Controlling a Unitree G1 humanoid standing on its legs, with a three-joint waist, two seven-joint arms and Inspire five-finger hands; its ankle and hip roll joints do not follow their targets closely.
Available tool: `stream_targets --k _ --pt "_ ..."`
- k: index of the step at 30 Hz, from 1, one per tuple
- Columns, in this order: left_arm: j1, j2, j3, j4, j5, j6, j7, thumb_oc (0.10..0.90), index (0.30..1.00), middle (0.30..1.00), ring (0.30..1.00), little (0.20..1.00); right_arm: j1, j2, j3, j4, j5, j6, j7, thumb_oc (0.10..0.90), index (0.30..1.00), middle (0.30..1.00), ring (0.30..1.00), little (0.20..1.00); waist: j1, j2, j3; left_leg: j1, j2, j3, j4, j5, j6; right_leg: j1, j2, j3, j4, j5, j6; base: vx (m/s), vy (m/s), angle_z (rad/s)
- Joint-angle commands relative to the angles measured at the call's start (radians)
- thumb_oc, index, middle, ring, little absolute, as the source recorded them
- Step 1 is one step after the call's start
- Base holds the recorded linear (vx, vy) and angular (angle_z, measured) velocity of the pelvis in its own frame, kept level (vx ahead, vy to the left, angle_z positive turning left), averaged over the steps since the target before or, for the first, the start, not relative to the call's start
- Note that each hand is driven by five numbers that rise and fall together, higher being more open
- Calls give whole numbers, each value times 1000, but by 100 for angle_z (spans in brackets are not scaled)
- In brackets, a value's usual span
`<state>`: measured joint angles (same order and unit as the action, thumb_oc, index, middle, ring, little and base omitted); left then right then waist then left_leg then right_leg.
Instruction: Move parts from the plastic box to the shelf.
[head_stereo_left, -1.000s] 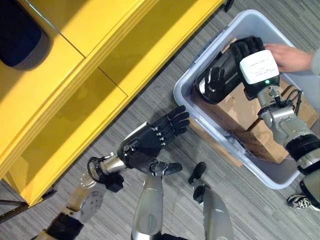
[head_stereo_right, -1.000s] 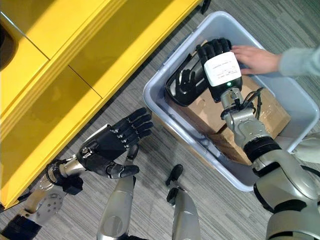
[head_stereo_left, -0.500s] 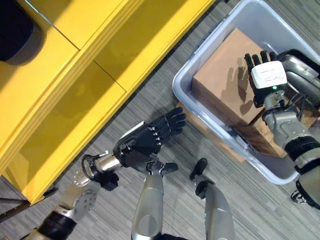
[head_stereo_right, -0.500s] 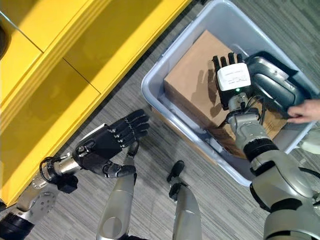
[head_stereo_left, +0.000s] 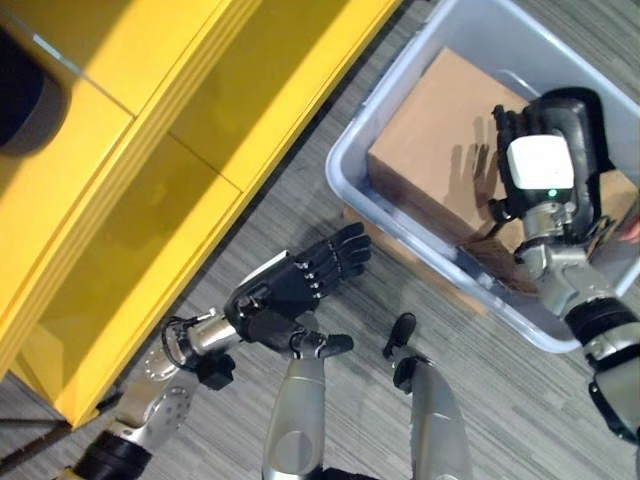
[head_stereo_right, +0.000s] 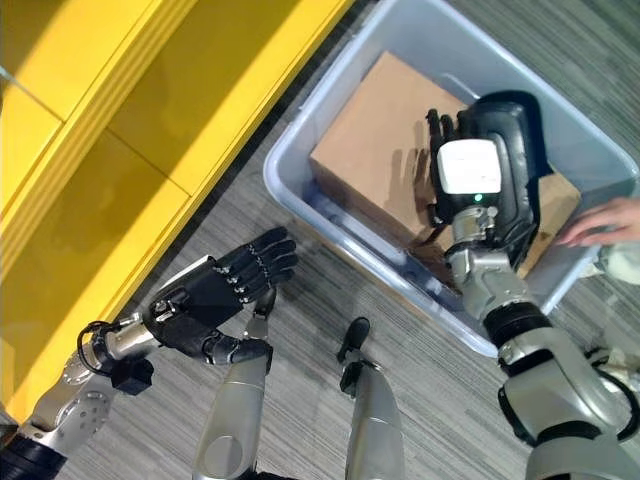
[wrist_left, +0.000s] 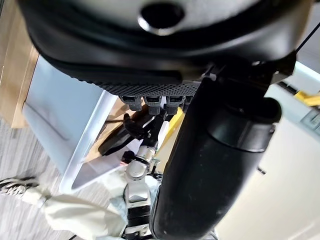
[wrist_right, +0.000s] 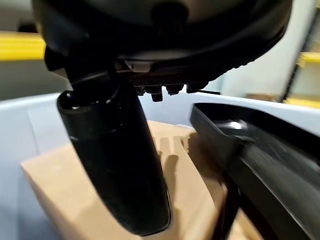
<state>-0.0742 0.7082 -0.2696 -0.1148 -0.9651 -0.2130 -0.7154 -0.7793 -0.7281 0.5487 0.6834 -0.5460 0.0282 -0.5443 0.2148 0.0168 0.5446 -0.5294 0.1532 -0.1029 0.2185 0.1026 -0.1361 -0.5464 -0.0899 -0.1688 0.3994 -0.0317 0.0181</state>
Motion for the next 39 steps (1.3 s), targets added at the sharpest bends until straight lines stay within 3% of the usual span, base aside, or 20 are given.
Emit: stream_targets --k 1,6,12,19,25,26,27,33,36,37,39 --pt "-29 -69 -12 -149 1 -66 -43 900 1000 1000 1000 1000 -83 -52 -81 -81 23 -43 -97 900 1000 1000 1000 1000 -41 44 -25 33 -43 -16 -86 16 71 89 90 -23 26 -110 -18 -45 81 -24" --pt "-49 -109 -23 -142 -6 -83 -18 900 1000 1000 1000 1000 40 11 -155 -234 41 -44 -117 900 1000 1000 1000 1000 -99 57 -25 126 -30 20 -108 5 70 168 78 25 -47 -85 -11 -55 142 -24" --pt "-23 -151 -28 -136 5 -103 3 900 1000 1000 1000 1000 197 89 -231 -388 95 -14 -143 900 1000 1000 1000 1000 -155 50 -85 237 -4 66 -166 -1 63 269 55 72 -166 -46 6 5 97 -26" --pt "44 -200 -29 -118 22 -123 19 900 1000 1000 1000 1000 414 202 -321 -516 214 -62 -109 900 1000 1000 1000 1000 -220 41 -199 389 28 127 -232 -3 57 407 31 129 -264 -17 22 81 33 -18" --pt "61 -214 -26 -116 40 -130 20 900 1000 1000 1000 1000 462 221 -319 -546 221 -80 -87 900 1000 1000 1000 1000 -227 38 -218 416 35 135 -246 2 56 432 30 135 -277 -15 23 67 -34 -12" --pt "77 -238 -3 -98 69 -156 42 900 1000 1000 1000 1000 566 258 -280 -611 247 -86 -13 900 1000 1000 1000 1000 -252 32 -271 457 48 157 -220 -12 50 478 35 147 -273 -28 12 168 -129 -6" --pt "77 -239 -1 -96 71 -157 43 900 1000 1000 1000 1000 570 258 -279 -611 258 -91 -14 900 1000 1000 1000 1000 -252 32 -273 458 47 158 -215 -15 51 480 37 148 -273 -29 10 189 -153 -5" --pt "68 -249 2 -77 114 -154 83 900 1000 1000 1000 1000 554 283 -252 -613 291 -87 0 900 1000 1000 1000 1000 -256 19 -296 442 24 150 -37 -33 60 511 47 165 -268 -37 -16 66 -61 -19" --pt "68 -249 2 -77 114 -154 83 900 1000 1000 1000 1000 554 283 -252 -613 291 -87 0 900 1000 1000 1000 1000 -256 19 -296 440 24 149 -34 -35 60 511 48 165 -268 -37 -16 73 27 -11" --pt "83 -258 4 -82 82 -132 64 900 1000 1000 1000 1000 552 294 -224 -614 275 -77 10 900 1000 1000 1000 1000 -237 28 -304 431 -67 66 -99 -43 87 543 70 224 -301 -14 -4 234 156 -11" --pt "88 -262 14 -89 74 -126 52 900 1000 1000 1000 1000 554 290 -209 -635 270 -54 10 900 1000 1000 1000 1000 -224 36 -298 395 -71 8 -198 35 63 563 81 247 -321 -11 1 174 183 -4"
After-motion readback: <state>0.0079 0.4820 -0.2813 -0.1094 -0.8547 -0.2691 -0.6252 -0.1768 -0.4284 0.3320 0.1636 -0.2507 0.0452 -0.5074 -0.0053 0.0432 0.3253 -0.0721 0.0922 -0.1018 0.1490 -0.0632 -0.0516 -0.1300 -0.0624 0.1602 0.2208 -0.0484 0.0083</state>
